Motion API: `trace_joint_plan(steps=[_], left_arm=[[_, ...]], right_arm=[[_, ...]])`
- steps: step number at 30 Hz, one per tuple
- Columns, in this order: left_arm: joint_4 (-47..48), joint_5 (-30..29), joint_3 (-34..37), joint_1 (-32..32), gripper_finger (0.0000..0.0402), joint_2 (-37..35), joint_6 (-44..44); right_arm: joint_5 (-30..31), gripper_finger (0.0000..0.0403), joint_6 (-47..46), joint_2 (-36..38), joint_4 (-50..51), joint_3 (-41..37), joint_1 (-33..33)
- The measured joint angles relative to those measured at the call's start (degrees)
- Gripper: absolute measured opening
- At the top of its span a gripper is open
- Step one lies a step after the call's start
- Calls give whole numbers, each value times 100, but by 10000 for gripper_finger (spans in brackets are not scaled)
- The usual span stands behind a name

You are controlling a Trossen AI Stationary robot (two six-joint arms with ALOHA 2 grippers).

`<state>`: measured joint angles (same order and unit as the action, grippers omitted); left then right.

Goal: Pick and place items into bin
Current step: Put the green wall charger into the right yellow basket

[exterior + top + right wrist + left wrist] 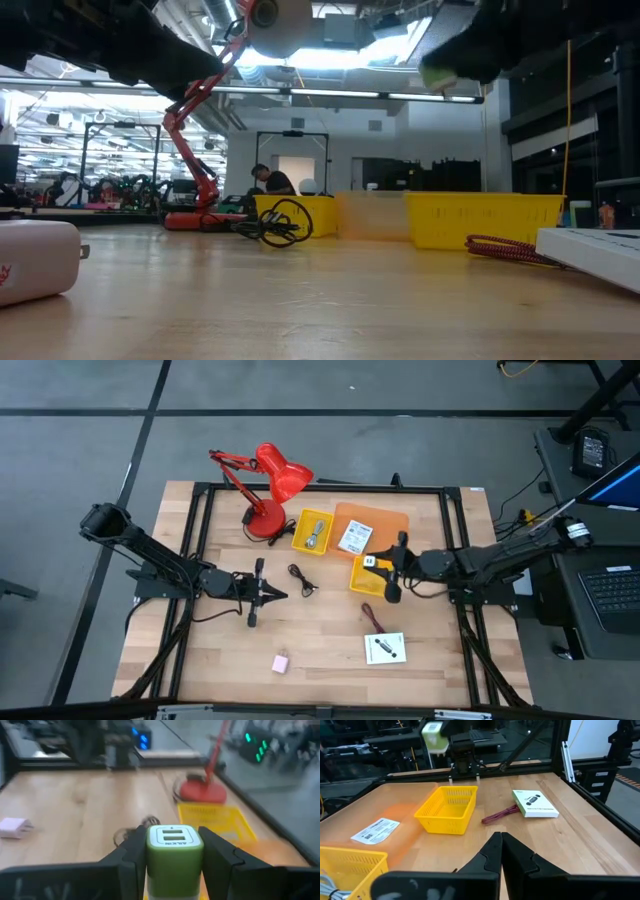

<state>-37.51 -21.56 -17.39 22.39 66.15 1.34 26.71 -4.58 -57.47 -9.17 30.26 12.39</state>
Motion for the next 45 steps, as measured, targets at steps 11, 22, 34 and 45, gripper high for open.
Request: trace_joint_plan(steps=[11,22,34,45], left_arm=[[-1,-6,-1,0,2,0,-3],[4,-141,1,-4,3,-2,-123],[-1,-160,1,-4,7,-2,-114],[-3,-160,0,-4,8,-2,-107]], right_arm=[[39,121,-1334,-86,1253,71,-368],[-246,121,-2082,-872,3205,1093,-227],[-589,122,-2051,-2242,4438,2235,-204],[-696,123,-2073,-2801,4728,2474,-204]])
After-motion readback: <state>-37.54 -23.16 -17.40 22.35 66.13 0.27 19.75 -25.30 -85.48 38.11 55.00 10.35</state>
